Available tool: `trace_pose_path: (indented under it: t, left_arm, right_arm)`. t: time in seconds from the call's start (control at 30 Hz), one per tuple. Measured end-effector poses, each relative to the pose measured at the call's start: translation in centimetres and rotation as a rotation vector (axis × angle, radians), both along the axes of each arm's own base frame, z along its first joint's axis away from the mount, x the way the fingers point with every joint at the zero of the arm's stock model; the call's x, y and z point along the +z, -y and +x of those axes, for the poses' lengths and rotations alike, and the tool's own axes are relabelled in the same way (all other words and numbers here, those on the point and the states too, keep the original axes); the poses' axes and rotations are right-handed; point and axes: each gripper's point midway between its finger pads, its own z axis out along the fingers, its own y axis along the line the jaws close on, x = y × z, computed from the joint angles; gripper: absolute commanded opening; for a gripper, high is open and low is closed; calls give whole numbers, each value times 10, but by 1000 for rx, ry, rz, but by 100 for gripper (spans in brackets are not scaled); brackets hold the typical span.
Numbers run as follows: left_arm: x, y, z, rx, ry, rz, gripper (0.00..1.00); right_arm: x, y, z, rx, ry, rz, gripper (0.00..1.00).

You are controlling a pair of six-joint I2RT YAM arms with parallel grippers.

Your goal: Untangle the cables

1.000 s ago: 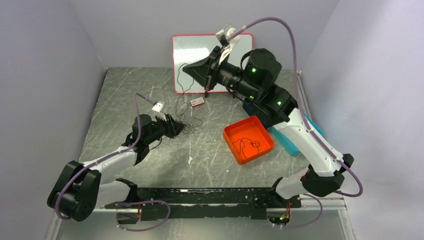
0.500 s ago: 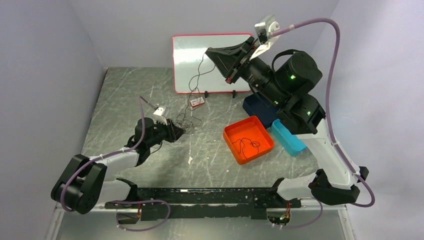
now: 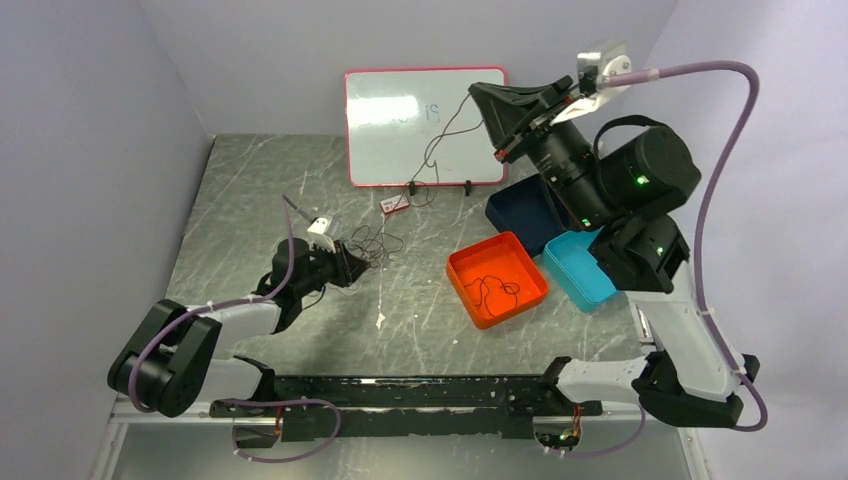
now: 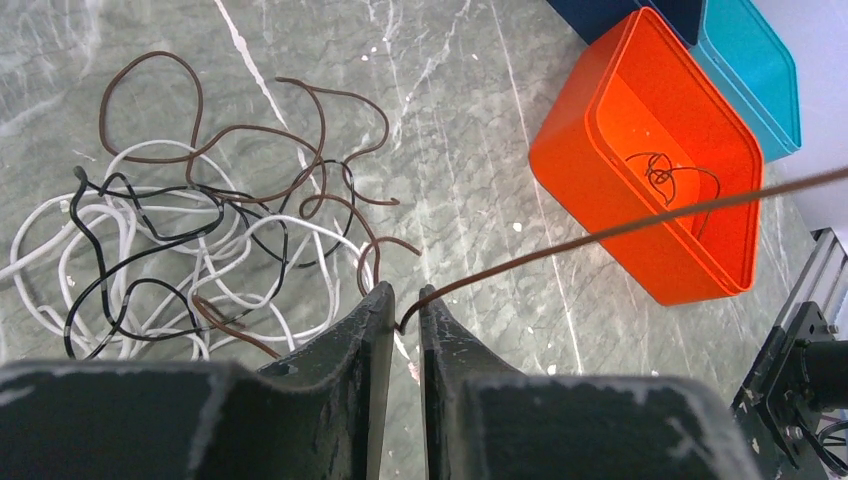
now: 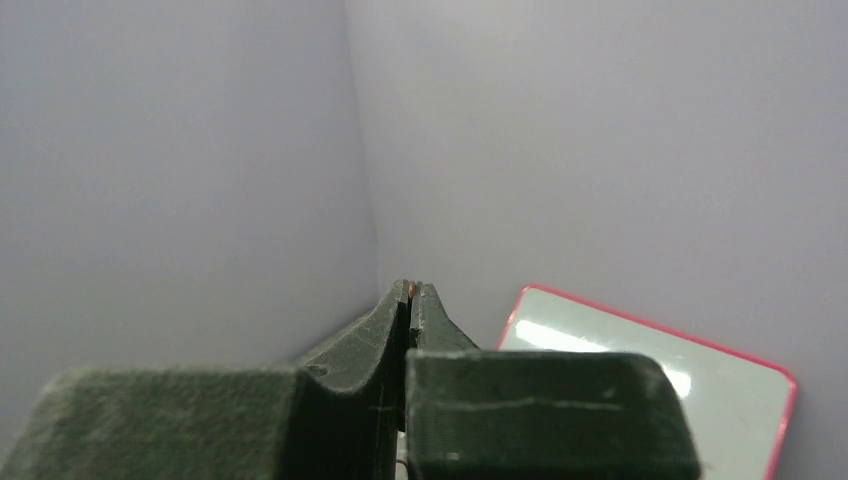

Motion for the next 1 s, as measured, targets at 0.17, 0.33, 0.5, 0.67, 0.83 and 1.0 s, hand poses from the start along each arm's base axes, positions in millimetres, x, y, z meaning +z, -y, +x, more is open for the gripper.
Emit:
trace_pose_path:
  t: [0.17,0.33,0.5,0.67,0.83,1.0]
  left_arm:
    - [0,0,1,4,4,-4,20]
    - [-6,-1,2,14,-9,5,18]
    - [-26,-7,-2,36,-61,39,16]
    - [-40,-10,-5,42,-99,59,16]
    - [-43,-10,-6,43,-106,63,20]
    - [-44,-13,-7,51,-118,73,26]
  right_arm:
    - [8,26,-1,-92,23,18,0]
    - [15,49,-5,-161,44,41,0]
    - [35,77,-16,-222,93,101,0]
    - [46,101,-24,-279,124,141,0]
    - [49,112,-25,-317,128,150,0]
    - [45,115,-22,-346,117,141,0]
